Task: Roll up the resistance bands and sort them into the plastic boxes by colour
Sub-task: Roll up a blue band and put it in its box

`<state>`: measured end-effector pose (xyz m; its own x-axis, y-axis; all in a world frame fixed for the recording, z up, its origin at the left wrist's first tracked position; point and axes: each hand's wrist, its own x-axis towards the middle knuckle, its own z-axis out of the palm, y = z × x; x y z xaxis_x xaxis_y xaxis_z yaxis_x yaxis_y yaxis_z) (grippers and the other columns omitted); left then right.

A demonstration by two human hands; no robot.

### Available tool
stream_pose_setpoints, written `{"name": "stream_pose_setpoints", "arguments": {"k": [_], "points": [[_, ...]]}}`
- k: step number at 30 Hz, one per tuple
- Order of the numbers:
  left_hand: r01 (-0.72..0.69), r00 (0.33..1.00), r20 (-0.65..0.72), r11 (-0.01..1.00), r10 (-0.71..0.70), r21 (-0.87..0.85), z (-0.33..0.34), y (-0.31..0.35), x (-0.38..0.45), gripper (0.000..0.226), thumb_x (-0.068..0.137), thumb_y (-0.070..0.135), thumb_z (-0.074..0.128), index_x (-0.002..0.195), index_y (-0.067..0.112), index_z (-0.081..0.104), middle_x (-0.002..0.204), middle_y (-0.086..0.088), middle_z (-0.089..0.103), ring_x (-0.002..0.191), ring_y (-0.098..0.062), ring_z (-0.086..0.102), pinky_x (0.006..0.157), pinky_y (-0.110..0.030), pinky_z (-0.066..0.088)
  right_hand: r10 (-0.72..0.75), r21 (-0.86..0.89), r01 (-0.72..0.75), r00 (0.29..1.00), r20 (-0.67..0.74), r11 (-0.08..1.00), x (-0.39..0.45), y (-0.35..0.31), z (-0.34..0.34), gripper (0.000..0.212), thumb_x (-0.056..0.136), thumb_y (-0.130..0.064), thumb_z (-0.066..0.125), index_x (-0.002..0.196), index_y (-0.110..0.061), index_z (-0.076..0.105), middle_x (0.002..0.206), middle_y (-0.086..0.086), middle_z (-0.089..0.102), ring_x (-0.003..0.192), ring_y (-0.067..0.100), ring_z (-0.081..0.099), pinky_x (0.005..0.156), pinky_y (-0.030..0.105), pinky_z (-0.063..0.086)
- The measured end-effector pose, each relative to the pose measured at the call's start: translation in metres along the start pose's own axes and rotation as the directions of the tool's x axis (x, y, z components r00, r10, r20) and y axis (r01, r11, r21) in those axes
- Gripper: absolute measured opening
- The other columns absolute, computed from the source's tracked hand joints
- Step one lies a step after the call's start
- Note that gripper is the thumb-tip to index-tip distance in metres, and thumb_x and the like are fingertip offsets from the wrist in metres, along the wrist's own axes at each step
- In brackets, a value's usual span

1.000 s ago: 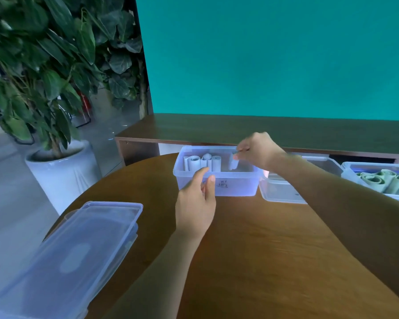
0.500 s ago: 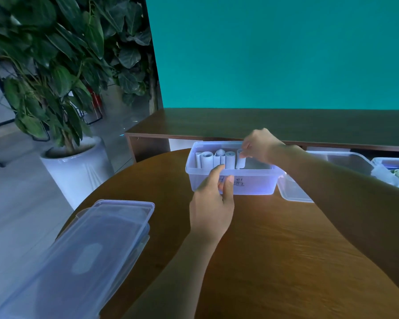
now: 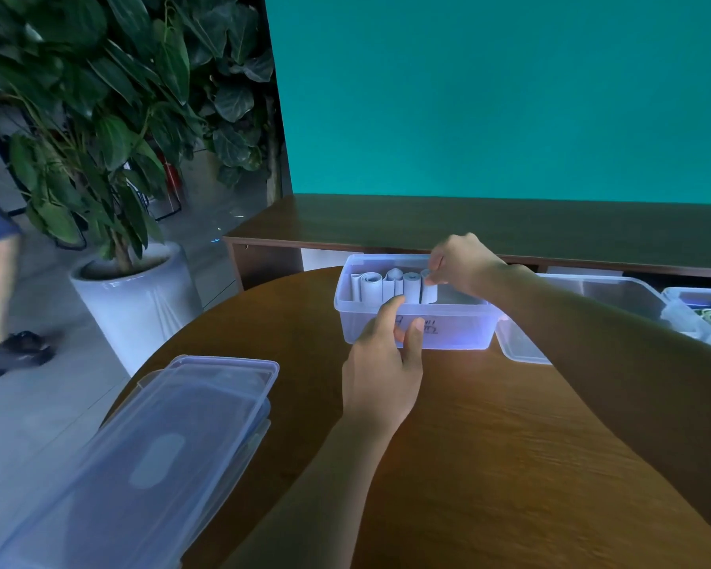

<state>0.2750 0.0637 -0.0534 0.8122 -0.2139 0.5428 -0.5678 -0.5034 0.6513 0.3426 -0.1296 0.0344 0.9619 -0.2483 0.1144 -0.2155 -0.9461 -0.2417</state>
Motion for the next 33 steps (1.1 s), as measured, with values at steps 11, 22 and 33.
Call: {"name": "stream_pose_setpoints", "arguments": {"k": [11, 22, 33], "points": [[0.003, 1.000, 0.011, 1.000, -0.002, -0.024, 0.001, -0.001, 0.001, 0.049, 0.102, 0.052, 0.044, 0.147, 0.032, 0.044, 0.117, 0.009, 0.068, 0.098, -0.007, 0.065, 0.072, -0.021, 0.059, 0.002, 0.027, -0.003, 1.000, 0.021, 1.000, 0.001, 0.002, 0.004, 0.034, 0.086, -0.036, 0.079, 0.107, -0.011, 0.073, 0.105, 0.010, 0.068, 0.094, 0.028, 0.065, 0.090, 0.042, 0.056], [-0.006, 1.000, -0.019, 1.000, 0.006, -0.028, 0.002, -0.002, -0.001, 0.048, 0.102, 0.051, 0.046, 0.146, 0.033, 0.046, 0.118, 0.008, 0.068, 0.097, -0.004, 0.064, 0.072, -0.027, 0.061, -0.025, -0.035, 0.025, 1.000, 0.000, 0.999, 0.003, 0.008, 0.005, 0.015, 0.093, -0.020, 0.072, 0.106, -0.012, 0.072, 0.103, 0.014, 0.068, 0.093, 0.032, 0.065, 0.089, 0.039, 0.056], [0.008, 0.999, -0.049, 1.000, -0.008, -0.007, 0.001, -0.001, -0.001, 0.046, 0.102, 0.049, 0.046, 0.146, 0.036, 0.045, 0.119, 0.010, 0.070, 0.097, -0.005, 0.067, 0.071, -0.031, 0.062, -0.023, -0.091, 0.025, 0.999, 0.024, 0.996, 0.005, 0.007, 0.002, 0.027, 0.095, -0.022, 0.070, 0.117, -0.006, 0.070, 0.109, 0.017, 0.068, 0.096, 0.035, 0.066, 0.092, 0.046, 0.056]]}}
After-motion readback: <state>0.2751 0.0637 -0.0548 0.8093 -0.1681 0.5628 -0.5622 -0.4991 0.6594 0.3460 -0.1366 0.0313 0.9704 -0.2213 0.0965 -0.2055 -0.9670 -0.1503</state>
